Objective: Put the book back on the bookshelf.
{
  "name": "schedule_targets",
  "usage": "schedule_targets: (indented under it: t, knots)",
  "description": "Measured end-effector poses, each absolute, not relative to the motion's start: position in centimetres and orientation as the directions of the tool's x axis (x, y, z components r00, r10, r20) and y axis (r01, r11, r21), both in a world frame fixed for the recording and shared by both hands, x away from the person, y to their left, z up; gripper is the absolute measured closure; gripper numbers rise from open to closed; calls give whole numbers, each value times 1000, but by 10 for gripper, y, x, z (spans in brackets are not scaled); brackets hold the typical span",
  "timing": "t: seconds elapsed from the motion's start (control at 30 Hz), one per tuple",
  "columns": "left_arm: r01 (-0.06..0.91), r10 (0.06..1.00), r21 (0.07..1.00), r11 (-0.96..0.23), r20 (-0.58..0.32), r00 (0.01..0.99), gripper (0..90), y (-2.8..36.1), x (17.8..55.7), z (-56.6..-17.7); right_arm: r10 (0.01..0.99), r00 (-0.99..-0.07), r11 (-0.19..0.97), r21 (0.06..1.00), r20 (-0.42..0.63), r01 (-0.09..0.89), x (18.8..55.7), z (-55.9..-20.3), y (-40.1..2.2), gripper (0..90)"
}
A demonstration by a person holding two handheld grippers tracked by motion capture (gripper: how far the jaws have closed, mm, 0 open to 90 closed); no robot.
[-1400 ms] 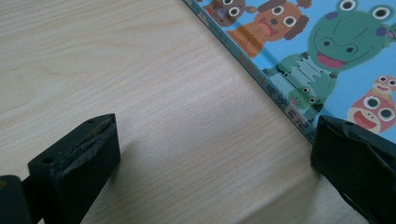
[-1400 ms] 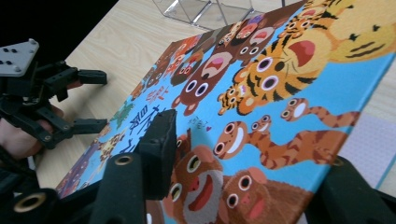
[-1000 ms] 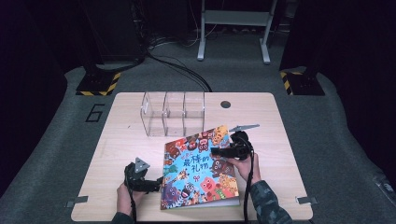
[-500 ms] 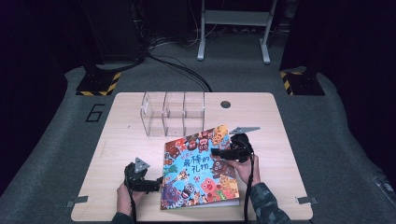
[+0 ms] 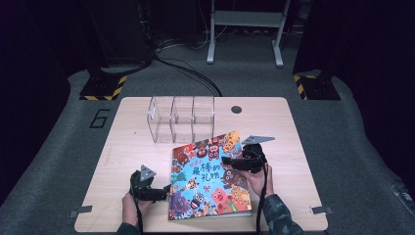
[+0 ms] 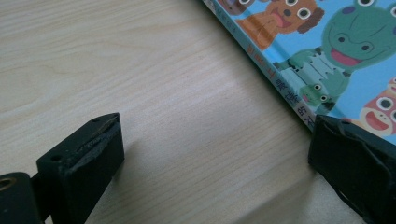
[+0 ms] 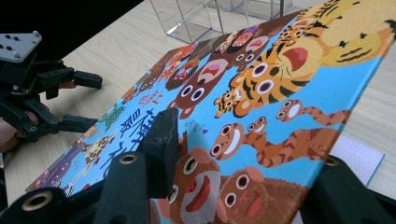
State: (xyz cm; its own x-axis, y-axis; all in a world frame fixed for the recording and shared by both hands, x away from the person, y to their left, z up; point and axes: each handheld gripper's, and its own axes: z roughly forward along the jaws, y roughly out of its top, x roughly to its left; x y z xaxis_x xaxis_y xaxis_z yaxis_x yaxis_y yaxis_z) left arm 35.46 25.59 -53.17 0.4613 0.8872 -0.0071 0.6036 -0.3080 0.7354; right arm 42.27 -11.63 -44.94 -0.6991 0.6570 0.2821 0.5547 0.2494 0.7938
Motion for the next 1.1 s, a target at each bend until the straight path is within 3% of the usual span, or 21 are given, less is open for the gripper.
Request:
schedule_targets:
  t: [0.4,0.7,1.1]
  knots:
    - [615,891,746,-255,-66,449,0,266,353,-529,634,-746,240,865,204,441,406,-443,-117,513]
    - [600,860,773,-207,-148,488,0,263,352,-512,629,-755,239,879,184,413,402,-441,-118,514]
    - [594,811,772,-225,-190,554,0,246,356,-505,624,-765,231,896,162,378,394,-439,-118,513]
